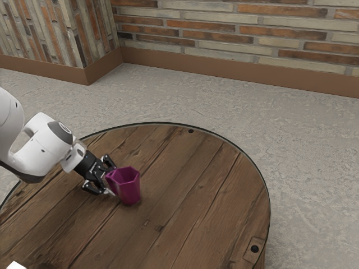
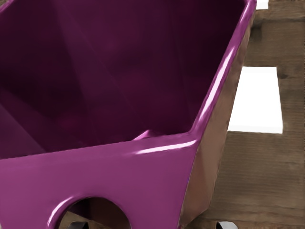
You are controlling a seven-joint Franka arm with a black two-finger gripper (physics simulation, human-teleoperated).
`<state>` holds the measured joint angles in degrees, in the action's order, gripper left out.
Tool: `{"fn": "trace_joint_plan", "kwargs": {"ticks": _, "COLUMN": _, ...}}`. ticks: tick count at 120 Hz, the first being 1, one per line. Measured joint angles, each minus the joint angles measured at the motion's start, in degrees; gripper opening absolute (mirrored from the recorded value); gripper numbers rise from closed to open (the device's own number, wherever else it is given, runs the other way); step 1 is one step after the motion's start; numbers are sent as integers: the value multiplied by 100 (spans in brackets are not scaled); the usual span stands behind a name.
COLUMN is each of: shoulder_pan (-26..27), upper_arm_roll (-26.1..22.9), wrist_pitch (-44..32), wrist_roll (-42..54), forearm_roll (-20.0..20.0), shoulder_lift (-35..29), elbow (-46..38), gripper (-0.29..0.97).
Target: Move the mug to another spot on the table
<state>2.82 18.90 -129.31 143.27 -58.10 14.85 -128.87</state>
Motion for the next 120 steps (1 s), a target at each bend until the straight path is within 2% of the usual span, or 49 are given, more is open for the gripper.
{"fn": "trace_joint_plan", "kwargs": {"ticks": 13, "shoulder_pan": 0, "upper_arm_roll": 0, "wrist_pitch": 15, "wrist_roll": -3, "forearm_roll": 22, "shoulder_lift": -18, "elbow": 6, "gripper": 44}}
{"fn": "trace_joint_plan", "kwargs": {"ticks": 28, "shoulder_pan": -40, "upper_arm_roll": 0, "wrist_pitch": 28, "wrist_roll": -5, "forearm_roll": 60, "shoulder_lift": -126, "elbow": 8, "gripper": 55}}
{"fn": "trace_joint_plan", "kwargs": {"ticks": 56, "shoulder_pan": -258, "upper_arm_roll": 74, "wrist_pitch": 81, "wrist_roll": -40, "forearm_roll": 309, "shoulder_lift": -536, "elbow": -63, "gripper": 63}}
{"fn": "trace_joint_plan", "kwargs": {"ticks": 69, "shoulder_pan": -338, "upper_arm_roll": 186, "wrist_pitch": 111, "wrist_roll": -119, "forearm_roll": 620, "shoulder_lift": -877, "elbow": -132, "gripper": 65}}
{"fn": "trace_joint_plan", "kwargs": {"ticks": 76, "shoulder_pan": -358, "upper_arm_roll": 198, "wrist_pitch": 119, "wrist_roll": -267, "forearm_roll": 1022, "shoulder_lift": -1254, "elbow": -125, "gripper": 66}}
{"fn": "trace_joint_plan", "kwargs": {"ticks": 81, "shoulder_pan": -387, "upper_arm_roll": 165, "wrist_pitch": 120, "wrist_roll": -470, "forearm_roll": 1478, "shoulder_lift": -1475, "elbow": 1, "gripper": 66}}
{"fn": "trace_joint_plan", "kwargs": {"ticks": 91, "shoulder_pan": -643, "upper_arm_roll": -118, "wrist_pitch": 321, "wrist_roll": -1267, "forearm_roll": 2789, "shoulder_lift": -1659, "elbow": 771, "gripper": 67}}
{"fn": "trace_joint_plan", "kwargs": {"ticks": 98, "shoulder_pan": -694, "upper_arm_roll": -289, "wrist_pitch": 829, "wrist_roll": -2166, "forearm_roll": 3729, "shoulder_lift": -1665, "elbow": 1594, "gripper": 67}}
{"fn": "trace_joint_plan", "kwargs": {"ticks": 103, "shoulder_pan": -647, "upper_arm_roll": -398, "wrist_pitch": 1240, "wrist_roll": -2892, "forearm_roll": 4231, "shoulder_lift": -1612, "elbow": 2101, "gripper": 67}}
{"fn": "trace_joint_plan", "kwargs": {"ticks": 111, "shoulder_pan": -681, "upper_arm_roll": -693, "wrist_pitch": 1979, "wrist_roll": -4088, "forearm_roll": 4766, "shoulder_lift": -1257, "elbow": 3193, "gripper": 67}}
{"fn": "trace_joint_plan", "kwargs": {"ticks": 120, "shoulder_pan": -347, "upper_arm_roll": -891, "wrist_pitch": 2591, "wrist_roll": -5287, "forearm_roll": 5063, "shoulder_lift": -992, "elbow": 3889, "gripper": 68}}
